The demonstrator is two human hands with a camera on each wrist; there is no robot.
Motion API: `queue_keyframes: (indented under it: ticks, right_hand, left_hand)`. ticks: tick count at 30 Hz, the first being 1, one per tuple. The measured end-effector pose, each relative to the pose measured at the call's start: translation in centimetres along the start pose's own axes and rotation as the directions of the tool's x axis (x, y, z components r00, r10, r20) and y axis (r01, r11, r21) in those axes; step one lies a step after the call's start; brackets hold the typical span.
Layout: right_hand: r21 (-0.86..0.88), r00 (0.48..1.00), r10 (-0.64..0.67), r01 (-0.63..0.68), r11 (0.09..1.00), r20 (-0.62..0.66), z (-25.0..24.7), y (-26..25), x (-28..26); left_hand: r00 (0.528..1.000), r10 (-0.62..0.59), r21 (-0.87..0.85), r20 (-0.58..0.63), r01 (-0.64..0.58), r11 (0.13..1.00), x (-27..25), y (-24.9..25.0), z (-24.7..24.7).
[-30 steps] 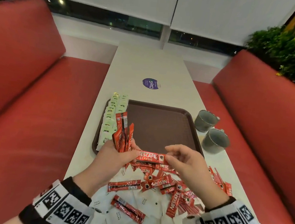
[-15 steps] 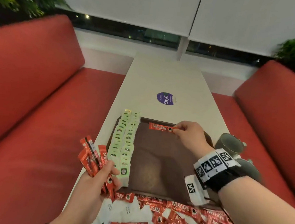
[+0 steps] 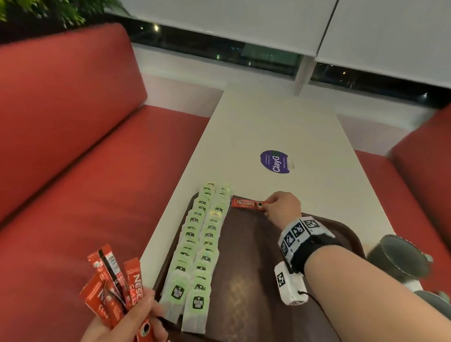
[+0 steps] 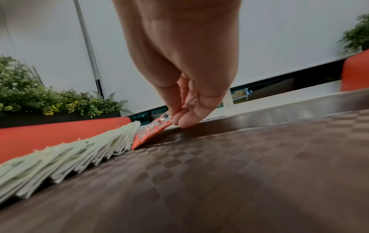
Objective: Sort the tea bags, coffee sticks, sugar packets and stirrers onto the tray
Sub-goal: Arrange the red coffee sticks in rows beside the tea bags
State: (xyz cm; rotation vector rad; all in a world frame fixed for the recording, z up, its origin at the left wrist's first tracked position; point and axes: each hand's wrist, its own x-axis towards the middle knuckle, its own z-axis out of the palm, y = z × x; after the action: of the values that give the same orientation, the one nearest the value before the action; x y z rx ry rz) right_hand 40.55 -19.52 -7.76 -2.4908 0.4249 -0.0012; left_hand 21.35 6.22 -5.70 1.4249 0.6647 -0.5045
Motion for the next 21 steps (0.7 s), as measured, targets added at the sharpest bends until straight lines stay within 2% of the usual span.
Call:
queue_keyframes:
  ticks: [1,3,6,8,10,12,15,17,18,21]
  right_hand:
    - [-0.006,1.000,-0.005,0.005,1.000,-0.002,0.2,-0.1,0.2]
    - [-0.037,1.000,-0.018,0.018,0.999,0.001,0.6,-0.4,0.5]
    - [-0.131,1.000,-0.008,0.011,0.991,0.024,0.7,-0.8,0.5]
    - [-0.178,0.999,0.013,-0.007,0.984,0.032,0.7,-0.9,0.3]
    - [-0.207,0.999,0.037,-0.028,0.978,0.038,0.8,-0.8,0.2]
    - [-0.198,0.998,0.057,-0.050,0.979,0.030,1.1,-0.7,0.0]
    - [-0.139,0.998,0.069,-0.069,0.988,-0.005,1.4,-0.4,-0.2]
    - [-0.126,0.998,0.069,-0.069,0.990,-0.005,1.3,-0.4,-0.4]
    - [-0.124,0.998,0.066,-0.066,0.990,-0.001,1.1,-0.3,-0.5]
    - [-0.098,0.999,0.052,-0.052,0.994,0.000,0.6,-0.2,-0.9]
  left_hand:
    - [0.999,-0.028,0.010,0.032,0.028,1.000,-0.2,0.0,-0.1]
    - [0.996,0.001,-0.066,0.090,0.005,0.998,-0.4,-0.4,-0.8]
    - [0.990,0.143,-0.239,-0.019,-0.143,0.960,-1.1,-1.4,-2.1]
    - [0.985,0.173,-0.279,-0.010,-0.169,0.945,-1.4,-1.9,-2.4]
    - [0.989,0.148,-0.293,0.012,-0.138,0.946,-1.4,-1.5,-1.6]
    - [0.992,0.118,-0.242,0.030,-0.108,0.964,-1.4,-1.2,-1.7]
    - [0.993,0.117,-0.318,0.006,-0.109,0.942,-2.2,-0.6,-1.3]
    - [0.993,0.108,-0.289,0.036,-0.093,0.953,-1.8,-1.7,-1.8]
    - [0.992,0.122,-0.245,0.027,-0.112,0.963,-1.4,-2.1,-1.8]
    - [0.983,0.181,-0.330,-0.044,-0.185,0.926,-2.5,-2.5,-1.8]
